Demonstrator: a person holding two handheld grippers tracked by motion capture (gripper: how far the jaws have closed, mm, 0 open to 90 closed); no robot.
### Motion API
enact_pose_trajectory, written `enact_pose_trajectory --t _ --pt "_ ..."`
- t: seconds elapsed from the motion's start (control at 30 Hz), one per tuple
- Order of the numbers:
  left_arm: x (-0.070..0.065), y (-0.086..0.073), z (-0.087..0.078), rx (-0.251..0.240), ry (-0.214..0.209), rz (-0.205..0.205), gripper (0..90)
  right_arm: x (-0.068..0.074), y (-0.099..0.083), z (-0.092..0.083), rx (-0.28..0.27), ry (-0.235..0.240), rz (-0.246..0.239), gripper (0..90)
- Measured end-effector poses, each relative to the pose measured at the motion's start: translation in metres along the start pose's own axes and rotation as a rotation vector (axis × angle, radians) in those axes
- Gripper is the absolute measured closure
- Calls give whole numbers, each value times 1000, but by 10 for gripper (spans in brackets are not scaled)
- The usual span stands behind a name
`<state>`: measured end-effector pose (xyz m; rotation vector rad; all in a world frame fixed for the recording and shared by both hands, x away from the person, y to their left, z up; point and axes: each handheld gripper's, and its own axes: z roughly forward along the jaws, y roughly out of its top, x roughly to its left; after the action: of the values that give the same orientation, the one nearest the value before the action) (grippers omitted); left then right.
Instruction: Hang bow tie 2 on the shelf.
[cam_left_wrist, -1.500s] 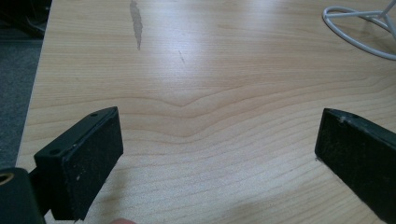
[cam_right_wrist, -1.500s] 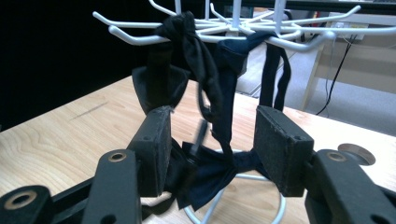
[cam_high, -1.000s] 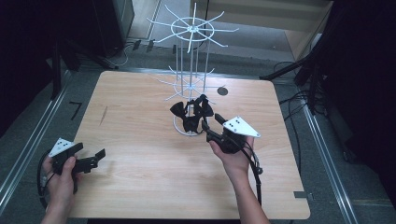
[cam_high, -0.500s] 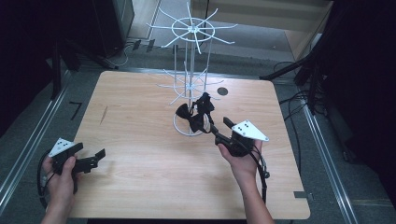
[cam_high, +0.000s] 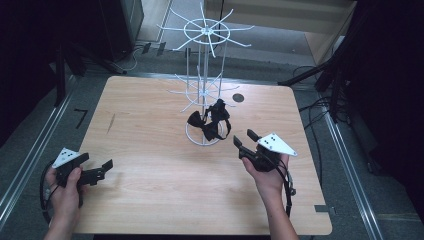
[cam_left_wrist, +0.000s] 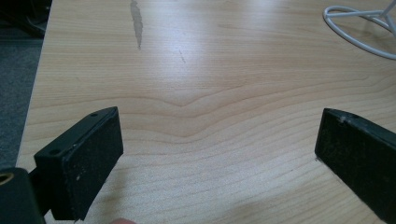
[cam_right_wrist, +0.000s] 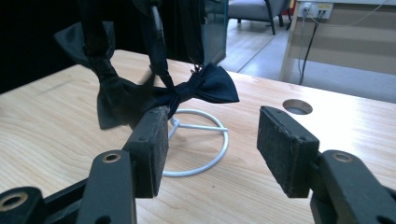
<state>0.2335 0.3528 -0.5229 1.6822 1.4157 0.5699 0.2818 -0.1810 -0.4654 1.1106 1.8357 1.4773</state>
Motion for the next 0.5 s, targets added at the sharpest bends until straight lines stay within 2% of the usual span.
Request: enact_pose_trajectory --t 0.07,0.5 --pt "0 0 0 1 0 1 13 -2 -1 -3 -8 6 11 439" --pt "0 0 0 1 -1 1 14 -21 -14 -21 3 -28 31 427"
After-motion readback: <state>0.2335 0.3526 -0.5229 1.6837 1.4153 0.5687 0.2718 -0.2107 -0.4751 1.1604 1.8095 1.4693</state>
